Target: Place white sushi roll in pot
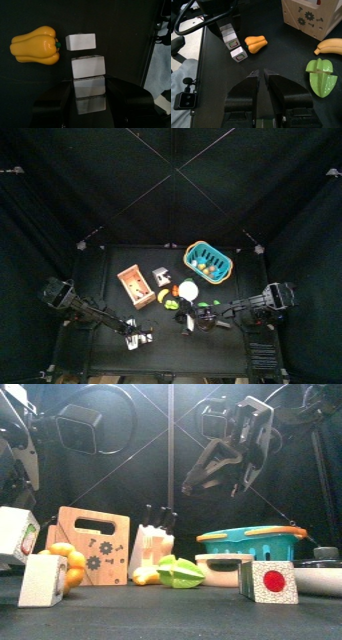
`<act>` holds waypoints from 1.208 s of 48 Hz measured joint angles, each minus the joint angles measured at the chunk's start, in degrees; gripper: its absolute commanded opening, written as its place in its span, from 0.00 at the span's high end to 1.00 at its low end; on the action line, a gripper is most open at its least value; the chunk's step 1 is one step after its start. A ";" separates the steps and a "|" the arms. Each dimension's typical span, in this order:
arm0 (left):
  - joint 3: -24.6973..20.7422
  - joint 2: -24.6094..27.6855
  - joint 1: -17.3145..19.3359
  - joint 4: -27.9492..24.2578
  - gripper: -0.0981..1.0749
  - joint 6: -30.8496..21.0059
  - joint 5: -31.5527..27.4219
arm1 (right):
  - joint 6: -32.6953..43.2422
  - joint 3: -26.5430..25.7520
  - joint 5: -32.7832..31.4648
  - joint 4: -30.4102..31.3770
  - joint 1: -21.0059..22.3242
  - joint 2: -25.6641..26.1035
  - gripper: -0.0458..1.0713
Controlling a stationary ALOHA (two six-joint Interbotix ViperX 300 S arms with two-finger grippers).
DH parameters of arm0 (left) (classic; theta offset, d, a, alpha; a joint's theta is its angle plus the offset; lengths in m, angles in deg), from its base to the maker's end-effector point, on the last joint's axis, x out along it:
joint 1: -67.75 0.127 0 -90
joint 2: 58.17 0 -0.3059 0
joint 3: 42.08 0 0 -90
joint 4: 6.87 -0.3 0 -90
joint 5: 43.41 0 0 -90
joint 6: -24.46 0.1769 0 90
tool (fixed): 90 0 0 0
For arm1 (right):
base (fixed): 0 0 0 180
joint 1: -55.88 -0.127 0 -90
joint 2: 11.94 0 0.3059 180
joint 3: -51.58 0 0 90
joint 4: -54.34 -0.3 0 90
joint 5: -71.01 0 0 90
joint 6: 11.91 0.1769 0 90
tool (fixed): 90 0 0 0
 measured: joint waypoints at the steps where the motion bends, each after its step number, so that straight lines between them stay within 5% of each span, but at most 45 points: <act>1: 0.00 -0.09 -0.09 0.00 0.33 0.09 -0.18 | 0.00 0.00 0.00 0.09 0.09 0.00 0.43; 16: -1.76 -8.70 2.37 -3.96 0.33 0.79 -6.42 | 0.00 2.55 0.00 0.53 1.93 5.27 0.43; 25: -4.22 -10.55 13.36 -9.84 0.33 3.87 -10.55 | 0.00 5.71 -0.53 0.53 5.27 9.05 0.43; 33: -7.73 -10.11 23.55 -14.94 0.33 6.33 -8.44 | 0.09 8.26 -1.41 -0.26 8.26 12.66 0.43; 43: -15.91 -0.26 32.61 -17.58 0.33 7.38 -4.04 | 0.18 13.01 -5.80 -3.78 9.14 18.37 0.43; 58: -37.00 18.28 34.01 -18.19 0.34 10.11 -6.06 | 0.26 19.69 -18.19 -10.81 9.14 31.20 0.43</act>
